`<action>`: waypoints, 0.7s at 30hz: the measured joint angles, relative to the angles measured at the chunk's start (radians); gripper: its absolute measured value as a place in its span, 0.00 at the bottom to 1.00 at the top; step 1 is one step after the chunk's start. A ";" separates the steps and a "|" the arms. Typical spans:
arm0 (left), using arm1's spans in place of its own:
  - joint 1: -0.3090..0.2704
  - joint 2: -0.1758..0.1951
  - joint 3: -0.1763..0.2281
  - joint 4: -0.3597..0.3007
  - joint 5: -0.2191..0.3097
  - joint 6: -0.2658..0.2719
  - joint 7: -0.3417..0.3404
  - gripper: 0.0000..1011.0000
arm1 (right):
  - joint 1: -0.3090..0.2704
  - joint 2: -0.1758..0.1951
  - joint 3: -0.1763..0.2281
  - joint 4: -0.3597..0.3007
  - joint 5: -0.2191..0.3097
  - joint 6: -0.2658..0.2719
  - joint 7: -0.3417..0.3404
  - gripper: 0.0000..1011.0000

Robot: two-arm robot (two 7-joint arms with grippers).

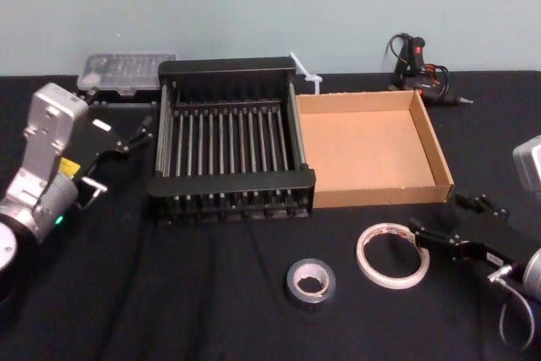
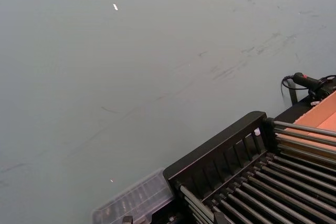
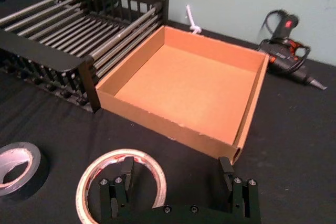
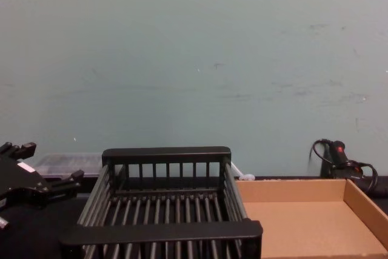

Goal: Pick up the white tape and place it into the black box , Pick up the silver tape and place it into the brown box.

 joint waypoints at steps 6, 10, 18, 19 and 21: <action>0.000 0.000 0.000 0.000 0.000 0.000 0.000 0.99 | 0.018 -0.014 -0.014 0.025 -0.013 0.022 0.028 0.99; 0.000 0.000 0.000 0.000 0.000 0.000 0.000 0.99 | 0.026 -0.021 -0.023 0.039 -0.028 0.028 0.042 0.99; 0.000 0.000 0.000 0.000 0.000 0.000 0.000 0.99 | 0.041 -0.035 -0.038 0.061 -0.059 0.036 0.069 0.99; 0.000 0.000 0.000 0.000 0.000 0.000 0.000 0.99 | 0.041 -0.036 -0.039 0.062 -0.062 0.037 0.071 0.99; 0.000 0.000 0.000 0.000 0.000 0.000 0.000 0.99 | 0.042 -0.040 -0.041 0.066 -0.069 0.039 0.077 0.99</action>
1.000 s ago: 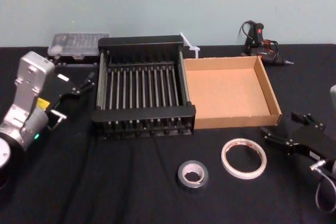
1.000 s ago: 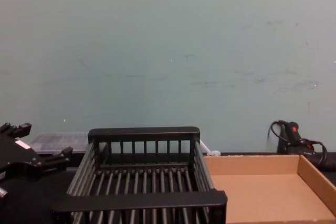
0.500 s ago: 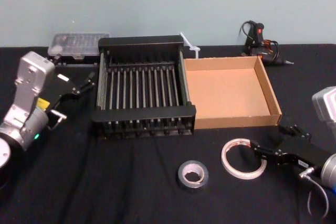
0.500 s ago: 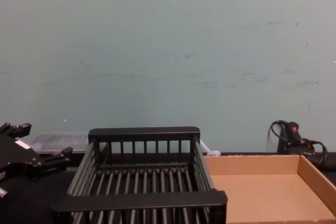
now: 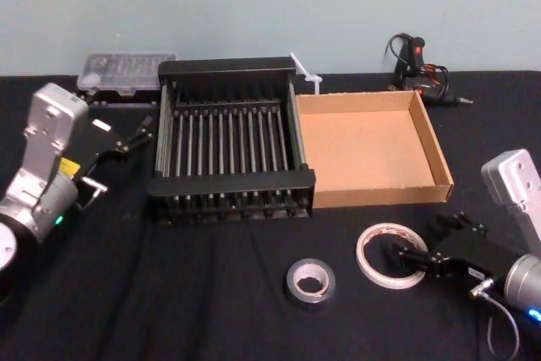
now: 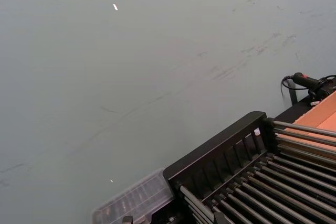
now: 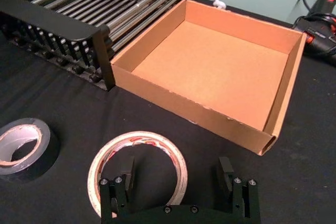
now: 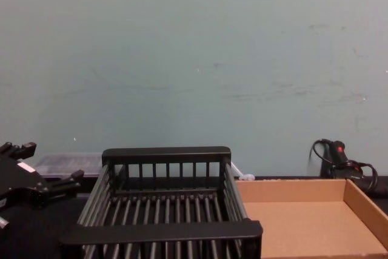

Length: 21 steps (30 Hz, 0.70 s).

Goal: Pick up the white tape and place it into the black box , Pick up the silver tape and place it into the brown box.

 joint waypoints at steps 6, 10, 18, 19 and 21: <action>0.000 0.000 0.000 0.000 0.000 0.000 0.000 0.99 | 0.006 -0.012 -0.001 0.013 -0.015 0.009 0.014 0.99; 0.000 0.000 0.000 0.000 0.000 0.000 0.000 0.99 | 0.010 -0.020 0.000 0.020 -0.022 0.013 0.019 0.99; 0.000 0.000 0.000 0.000 0.000 0.000 0.000 0.99 | 0.017 -0.039 0.003 0.037 -0.043 0.021 0.030 0.99; 0.000 0.000 0.000 0.000 0.000 0.000 0.000 0.99 | 0.018 -0.041 0.004 0.038 -0.045 0.021 0.031 0.99; 0.000 0.000 0.000 0.000 0.000 0.000 0.000 0.99 | 0.019 -0.045 0.006 0.041 -0.051 0.023 0.034 0.99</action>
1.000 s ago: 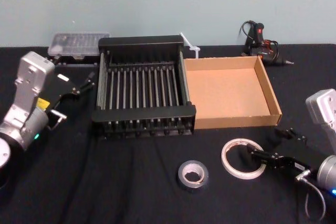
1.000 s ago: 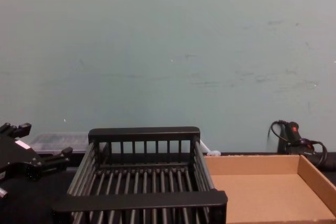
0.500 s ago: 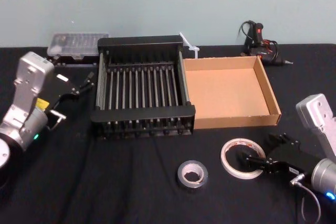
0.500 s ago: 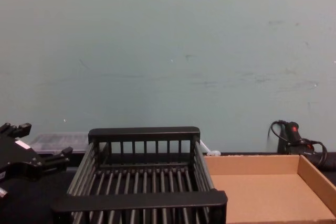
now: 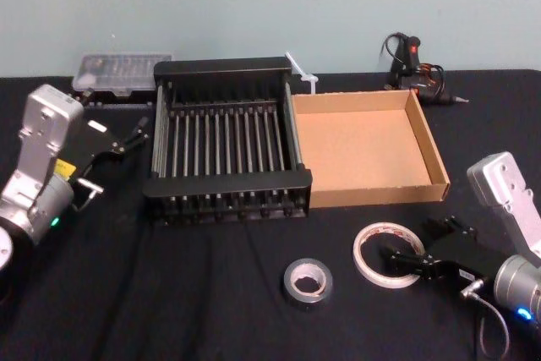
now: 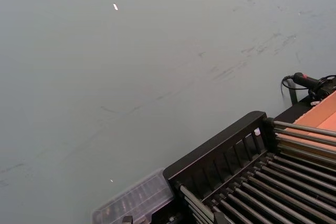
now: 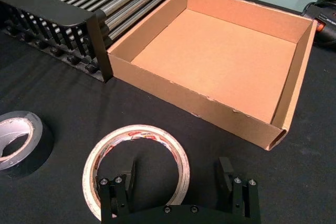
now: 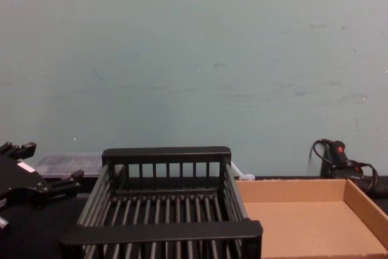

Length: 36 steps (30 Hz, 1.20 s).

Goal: Pick up the white tape and place it into the black box , Pick up the silver tape and place it into the brown box.

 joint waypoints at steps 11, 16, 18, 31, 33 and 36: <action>0.000 0.000 0.000 0.000 0.000 0.000 0.000 0.99 | 0.002 -0.019 0.009 0.010 -0.022 0.005 0.015 0.99; 0.000 0.000 0.000 0.000 0.000 0.000 0.000 0.99 | 0.002 -0.027 0.013 0.013 -0.030 0.008 0.020 0.99; 0.000 0.000 0.000 0.000 0.000 0.000 0.000 0.99 | 0.002 -0.030 0.014 0.014 -0.033 0.009 0.021 0.99; 0.000 0.000 0.000 0.000 0.000 0.000 0.000 0.99 | 0.003 -0.038 0.018 0.019 -0.046 0.012 0.034 0.99; 0.000 0.000 0.000 0.000 0.000 0.000 0.000 0.99 | 0.002 -0.039 0.019 0.019 -0.047 0.013 0.034 0.99; 0.000 0.000 0.000 0.000 0.000 0.000 0.000 0.99 | 0.000 -0.041 0.020 0.018 -0.049 0.013 0.036 0.99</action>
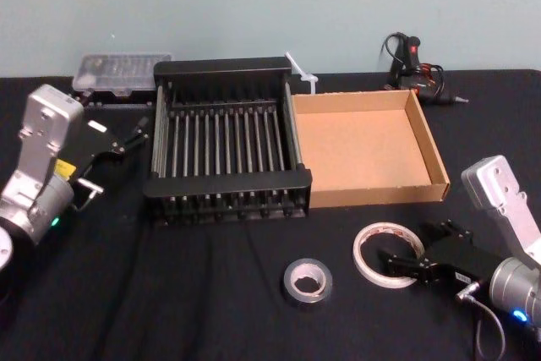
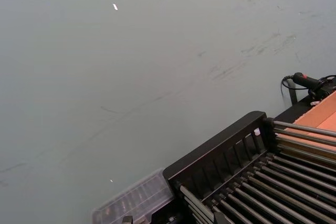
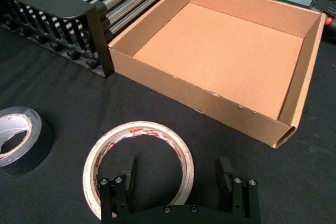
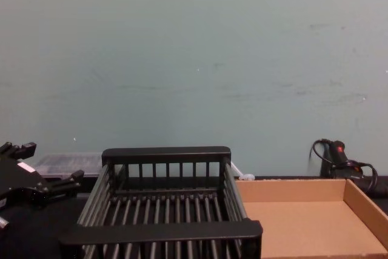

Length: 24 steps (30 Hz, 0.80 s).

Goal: Pick up the white tape and place it into the black box , Pick up the silver tape and place it into the brown box.

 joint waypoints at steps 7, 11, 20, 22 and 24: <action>0.000 0.000 0.000 0.000 0.000 0.000 0.000 0.99 | -0.001 -0.002 0.002 0.001 -0.002 0.001 0.005 0.99; 0.000 0.000 0.000 0.000 0.000 0.000 0.000 0.99 | -0.001 -0.004 0.003 0.001 -0.002 0.002 0.006 0.99; 0.000 0.000 0.000 0.000 0.000 0.000 0.000 0.99 | -0.002 -0.006 0.004 0.002 -0.008 0.001 0.006 0.99; 0.000 0.000 0.000 0.000 0.000 0.000 0.000 0.99 | -0.002 -0.006 0.004 0.002 -0.007 0.000 0.006 0.99; 0.000 0.000 0.000 0.000 0.000 0.000 0.000 0.99 | -0.002 -0.006 0.004 0.002 -0.007 0.000 0.005 0.99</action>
